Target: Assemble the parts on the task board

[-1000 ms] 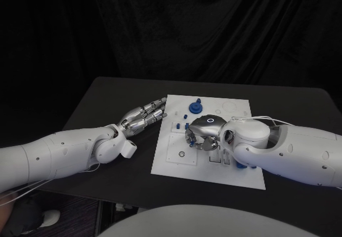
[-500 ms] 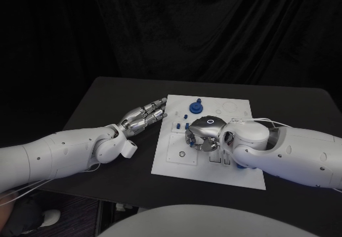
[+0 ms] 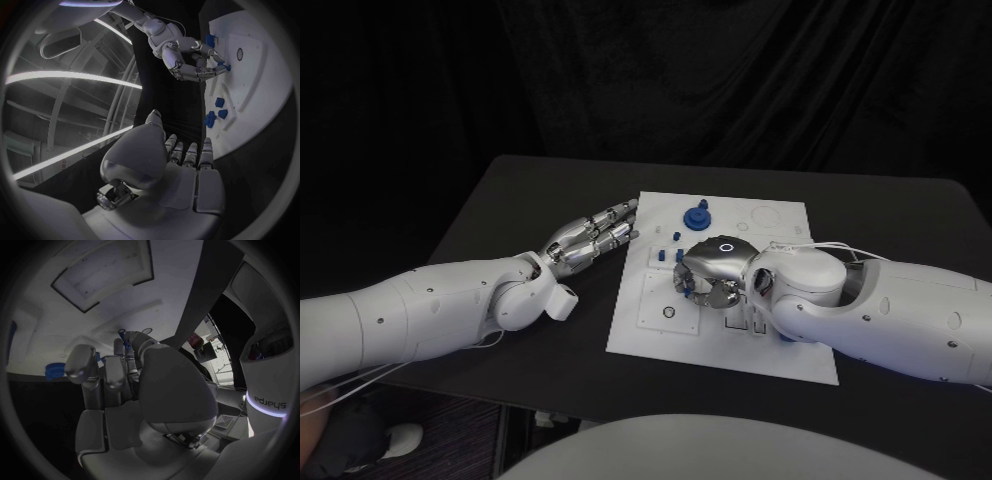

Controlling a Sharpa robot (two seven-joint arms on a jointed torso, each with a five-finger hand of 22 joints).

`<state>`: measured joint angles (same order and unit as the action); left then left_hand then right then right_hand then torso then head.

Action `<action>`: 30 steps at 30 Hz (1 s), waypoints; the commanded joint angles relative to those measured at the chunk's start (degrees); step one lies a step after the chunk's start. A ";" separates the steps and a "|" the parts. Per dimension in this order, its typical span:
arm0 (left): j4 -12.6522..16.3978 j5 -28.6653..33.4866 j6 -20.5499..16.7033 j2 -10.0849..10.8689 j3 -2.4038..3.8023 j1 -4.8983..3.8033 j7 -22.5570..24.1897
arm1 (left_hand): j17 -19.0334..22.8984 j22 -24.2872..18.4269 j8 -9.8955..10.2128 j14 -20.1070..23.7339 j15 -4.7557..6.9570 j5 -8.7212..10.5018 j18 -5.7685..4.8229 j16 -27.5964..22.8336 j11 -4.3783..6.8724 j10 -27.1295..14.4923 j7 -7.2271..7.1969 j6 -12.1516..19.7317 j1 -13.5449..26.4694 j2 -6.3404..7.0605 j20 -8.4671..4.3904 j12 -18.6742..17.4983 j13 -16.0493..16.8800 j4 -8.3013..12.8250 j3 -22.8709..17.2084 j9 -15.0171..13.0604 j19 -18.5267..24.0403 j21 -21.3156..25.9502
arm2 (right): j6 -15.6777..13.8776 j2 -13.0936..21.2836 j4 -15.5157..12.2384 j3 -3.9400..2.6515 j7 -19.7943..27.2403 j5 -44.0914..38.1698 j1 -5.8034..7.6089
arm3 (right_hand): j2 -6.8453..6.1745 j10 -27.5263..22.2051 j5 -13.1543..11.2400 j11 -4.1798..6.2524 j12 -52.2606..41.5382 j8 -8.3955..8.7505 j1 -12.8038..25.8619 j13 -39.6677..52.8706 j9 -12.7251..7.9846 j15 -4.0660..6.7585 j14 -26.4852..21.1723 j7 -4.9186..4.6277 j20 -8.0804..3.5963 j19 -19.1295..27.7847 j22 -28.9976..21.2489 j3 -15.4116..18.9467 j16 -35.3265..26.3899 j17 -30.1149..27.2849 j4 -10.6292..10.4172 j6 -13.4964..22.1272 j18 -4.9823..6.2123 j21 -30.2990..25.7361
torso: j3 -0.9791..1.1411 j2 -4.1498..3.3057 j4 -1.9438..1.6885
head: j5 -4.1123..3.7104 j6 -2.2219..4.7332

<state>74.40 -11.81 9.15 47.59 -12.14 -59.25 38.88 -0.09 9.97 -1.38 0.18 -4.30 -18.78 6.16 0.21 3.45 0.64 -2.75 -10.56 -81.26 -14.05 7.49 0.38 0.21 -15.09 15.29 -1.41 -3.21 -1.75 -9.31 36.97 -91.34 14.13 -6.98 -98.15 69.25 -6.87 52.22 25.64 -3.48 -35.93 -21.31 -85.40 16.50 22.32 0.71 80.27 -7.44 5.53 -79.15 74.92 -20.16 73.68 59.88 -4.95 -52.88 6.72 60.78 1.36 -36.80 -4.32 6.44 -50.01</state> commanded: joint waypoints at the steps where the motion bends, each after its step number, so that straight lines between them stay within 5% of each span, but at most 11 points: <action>1: 0.01 0.40 0.82 -0.15 0.06 0.07 2.10 | 0.09 -0.08 0.01 -0.18 -0.34 -0.39 1.06 -0.21 -0.33 -0.16 0.08 0.47 -0.46 -0.20 0.35 -0.25 -0.07 0.02 -0.39 0.00 0.09 0.06 | -0.84 0.09 -0.29 -0.02 0.24 0.51 -0.18 | -0.07 0.38 -0.10 -0.01 0.21 -0.21 0.50 -0.05 -0.10 0.11 -0.23 0.16 -0.32 0.13 7.26 -0.08 -0.14 0.01 0.37 -0.16 -0.81 -0.10 | -0.03 -0.01 0.01 | 0.03 0.01; 30: -0.24 0.40 1.26 -0.29 0.06 0.27 1.24 | 0.09 -0.16 -0.08 -0.18 -0.42 -0.79 1.10 -0.21 -0.25 -0.20 0.61 0.07 -0.72 -0.22 0.45 -0.26 -0.08 0.31 -0.69 -0.07 0.09 0.05 | 0.53 0.38 0.23 -0.02 -0.76 0.69 -0.26 | -0.04 0.07 0.07 -0.24 1.48 -0.34 0.37 -0.60 0.43 -0.04 -0.52 0.05 -0.28 0.42 7.10 -0.25 -0.49 -0.59 0.72 0.13 -0.71 -0.78 | 0.01 0.01 -0.06 | 0.12 0.01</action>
<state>74.08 -11.80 9.66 47.44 -12.14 -59.08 38.88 -0.05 9.86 -1.38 -0.03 -4.51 -19.27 6.16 0.21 3.45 0.64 -2.54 -10.35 -81.49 -14.28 7.49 0.38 0.22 -14.77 14.98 -1.41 -3.21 -1.75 -9.17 37.28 -91.21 14.08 -7.07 -97.39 69.22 -6.87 52.21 25.64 -3.48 -34.60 -21.27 -85.40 15.97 22.72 0.71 80.27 -7.33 5.33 -78.94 74.91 -20.46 73.45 59.35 -4.65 -52.76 6.71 60.27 1.34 -36.79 -4.36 6.53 -50.01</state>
